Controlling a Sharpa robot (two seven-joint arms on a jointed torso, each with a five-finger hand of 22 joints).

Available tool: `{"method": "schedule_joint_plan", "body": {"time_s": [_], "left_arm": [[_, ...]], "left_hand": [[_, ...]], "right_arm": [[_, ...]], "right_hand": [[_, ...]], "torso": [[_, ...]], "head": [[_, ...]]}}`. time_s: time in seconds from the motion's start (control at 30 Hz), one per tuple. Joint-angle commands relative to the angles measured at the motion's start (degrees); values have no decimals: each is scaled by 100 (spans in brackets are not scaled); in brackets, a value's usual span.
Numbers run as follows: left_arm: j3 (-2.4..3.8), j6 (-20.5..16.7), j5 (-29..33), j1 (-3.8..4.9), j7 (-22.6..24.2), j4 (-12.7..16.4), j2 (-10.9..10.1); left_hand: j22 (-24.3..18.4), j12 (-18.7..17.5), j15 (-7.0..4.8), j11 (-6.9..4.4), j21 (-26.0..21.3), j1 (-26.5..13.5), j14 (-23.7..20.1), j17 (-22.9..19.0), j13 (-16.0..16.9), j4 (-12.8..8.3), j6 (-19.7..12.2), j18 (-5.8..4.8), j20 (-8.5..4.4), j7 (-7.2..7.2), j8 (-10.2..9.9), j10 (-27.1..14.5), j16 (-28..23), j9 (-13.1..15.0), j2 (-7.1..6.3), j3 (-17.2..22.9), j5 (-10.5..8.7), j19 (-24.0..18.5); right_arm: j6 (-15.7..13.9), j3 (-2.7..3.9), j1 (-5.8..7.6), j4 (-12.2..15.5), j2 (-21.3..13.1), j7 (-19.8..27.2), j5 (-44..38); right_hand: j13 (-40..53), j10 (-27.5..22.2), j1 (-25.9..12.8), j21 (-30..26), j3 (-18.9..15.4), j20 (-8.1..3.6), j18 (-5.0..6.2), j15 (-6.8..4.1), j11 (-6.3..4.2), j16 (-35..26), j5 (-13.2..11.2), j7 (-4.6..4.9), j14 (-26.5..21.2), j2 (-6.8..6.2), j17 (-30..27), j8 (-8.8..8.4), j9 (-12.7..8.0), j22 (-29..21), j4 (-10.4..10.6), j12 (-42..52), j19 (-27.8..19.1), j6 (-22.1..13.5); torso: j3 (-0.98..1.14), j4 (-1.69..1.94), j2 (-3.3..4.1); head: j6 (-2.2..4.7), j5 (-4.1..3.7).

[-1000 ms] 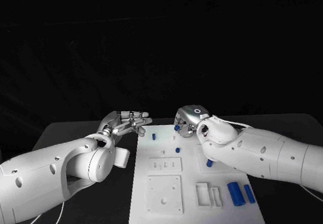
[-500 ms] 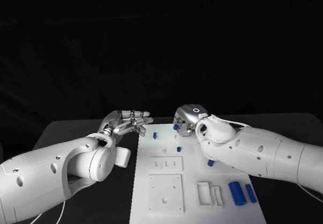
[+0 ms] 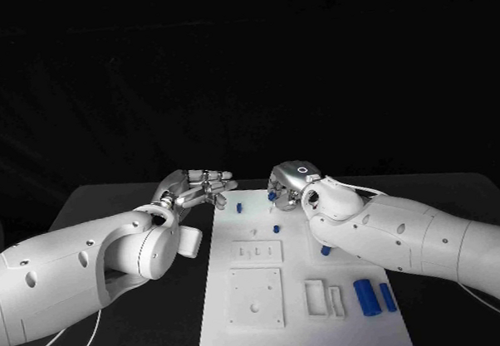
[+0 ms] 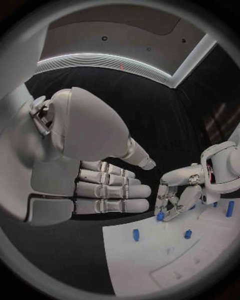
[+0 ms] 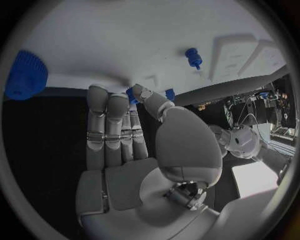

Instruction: Assemble the parts on the task board

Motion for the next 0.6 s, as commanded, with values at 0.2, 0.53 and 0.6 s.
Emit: {"method": "schedule_joint_plan", "body": {"time_s": [0.2, 0.53, 0.6], "left_arm": [[7, 81, -5, 17, 23, 5, 0], [6, 71, -5, 17, 18, -25, -23], [6, 70, -5, 17, 18, -37, -28]], "left_hand": [[-4, -15, -6, 14, 7, -35, 25, -5, 8, -34, -36, 92, -14, 5, -7, -44, 15, 1, 14, -8, -25, -41], [-32, -15, -6, 14, 23, -32, 25, -7, 8, -38, -45, 91, -14, 2, -8, -53, 12, 1, 15, -11, -27, -47], [-32, -15, -6, 14, 23, -32, 25, -7, 8, -38, -45, 91, -14, 2, -8, -53, 12, 1, 15, -11, -27, -47]], "right_arm": [[51, -4, -5, -45, -2, 87, 154], [-352, -4, -4, 120, -151, 134, 316], [-386, -3, -3, 194, -222, 137, 341]], "right_hand": [[-289, -634, -159, -243, -601, 119, 163, 114, 231, -22, -21, 164, -60, -132, -39, 13, 47, -54, 222, 15, 17, -782], [-398, -1293, 175, -614, -1904, 293, 434, 233, 400, -115, 286, -6, -163, -356, -185, 19, -156, -139, 458, 13, 22, -1594], [-395, -1288, 207, -654, -1986, 295, 435, 234, 397, -107, 329, -4, -170, -352, -203, 20, -156, -114, 487, 12, 41, -1587]], "torso": [[-2, -1, -1], [7, -11, -7], [8, -18, -12]], "head": [[12, 15], [38, 15], [44, 16]]}}
